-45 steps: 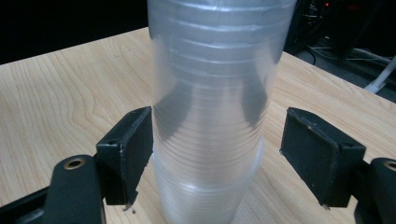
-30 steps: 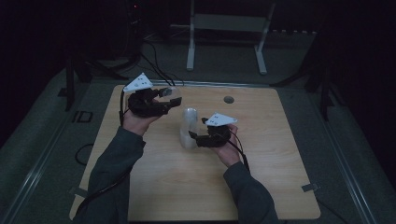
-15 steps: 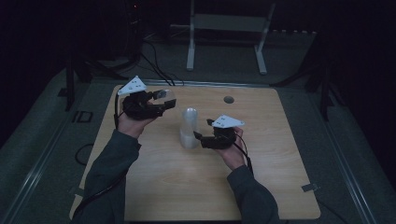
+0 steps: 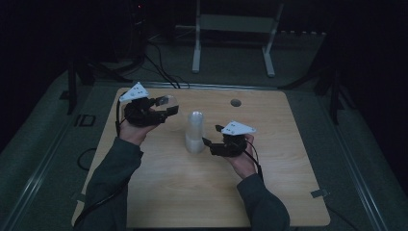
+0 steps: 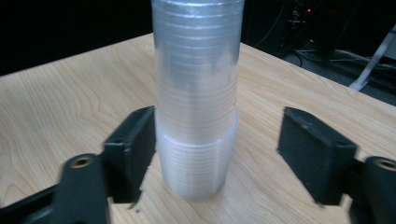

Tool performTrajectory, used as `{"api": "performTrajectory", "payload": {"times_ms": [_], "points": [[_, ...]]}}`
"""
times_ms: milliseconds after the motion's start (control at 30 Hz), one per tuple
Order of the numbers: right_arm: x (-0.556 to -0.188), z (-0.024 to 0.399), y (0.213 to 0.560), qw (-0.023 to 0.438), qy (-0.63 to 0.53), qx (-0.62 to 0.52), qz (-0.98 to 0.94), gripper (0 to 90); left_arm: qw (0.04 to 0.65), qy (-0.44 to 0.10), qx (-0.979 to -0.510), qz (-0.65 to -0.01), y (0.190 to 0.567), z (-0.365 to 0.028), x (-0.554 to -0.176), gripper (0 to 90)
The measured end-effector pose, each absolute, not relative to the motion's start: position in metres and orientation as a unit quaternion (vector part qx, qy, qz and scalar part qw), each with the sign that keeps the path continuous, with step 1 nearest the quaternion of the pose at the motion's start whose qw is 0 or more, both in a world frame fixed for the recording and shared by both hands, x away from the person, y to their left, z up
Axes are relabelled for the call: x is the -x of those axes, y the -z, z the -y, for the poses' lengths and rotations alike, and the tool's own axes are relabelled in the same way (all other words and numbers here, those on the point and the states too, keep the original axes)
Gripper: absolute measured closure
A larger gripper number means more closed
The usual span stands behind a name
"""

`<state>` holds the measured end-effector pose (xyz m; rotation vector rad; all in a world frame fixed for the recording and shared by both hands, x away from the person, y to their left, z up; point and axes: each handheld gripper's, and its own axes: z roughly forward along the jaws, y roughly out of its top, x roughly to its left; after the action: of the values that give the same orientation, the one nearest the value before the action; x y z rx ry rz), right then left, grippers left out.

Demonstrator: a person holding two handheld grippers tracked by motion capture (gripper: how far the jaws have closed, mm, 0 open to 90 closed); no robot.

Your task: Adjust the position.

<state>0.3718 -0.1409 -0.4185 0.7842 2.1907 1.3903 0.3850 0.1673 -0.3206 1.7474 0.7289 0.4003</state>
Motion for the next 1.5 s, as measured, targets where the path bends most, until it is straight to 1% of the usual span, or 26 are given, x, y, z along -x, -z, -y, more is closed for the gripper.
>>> {"api": "performTrajectory", "payload": {"times_ms": [267,400,500,600,1067,1367,1500], "points": [[-0.368,0.138,0.420,0.212,-0.497,-0.272,-0.796,33.7,0.566,-0.169,-0.743,-0.313,0.329,-0.169,-0.382,41.2],[-0.366,0.133,0.421,0.211,-0.495,-0.266,-0.799,33.9,0.566,-0.168,-0.742,-0.317,0.335,-0.170,-0.378,41.1],[-0.365,0.131,0.421,0.210,-0.500,-0.267,-0.797,32.5,0.567,-0.168,-0.741,-0.319,0.339,-0.172,-0.375,41.1],[-0.364,0.129,0.420,0.202,-0.503,-0.263,-0.798,33.6,0.569,-0.168,-0.739,-0.320,0.343,-0.174,-0.372,41.1],[-0.358,0.117,0.411,0.204,-0.502,-0.238,-0.806,36.5,0.572,-0.163,-0.733,-0.331,0.368,-0.180,-0.360,41.1],[-0.359,0.114,0.409,0.198,-0.512,-0.231,-0.803,36.4,0.578,-0.161,-0.729,-0.329,0.378,-0.182,-0.352,41.1],[-0.359,0.113,0.408,0.193,-0.516,-0.230,-0.803,34.8,0.579,-0.160,-0.728,-0.331,0.382,-0.183,-0.350,41.0]]}}
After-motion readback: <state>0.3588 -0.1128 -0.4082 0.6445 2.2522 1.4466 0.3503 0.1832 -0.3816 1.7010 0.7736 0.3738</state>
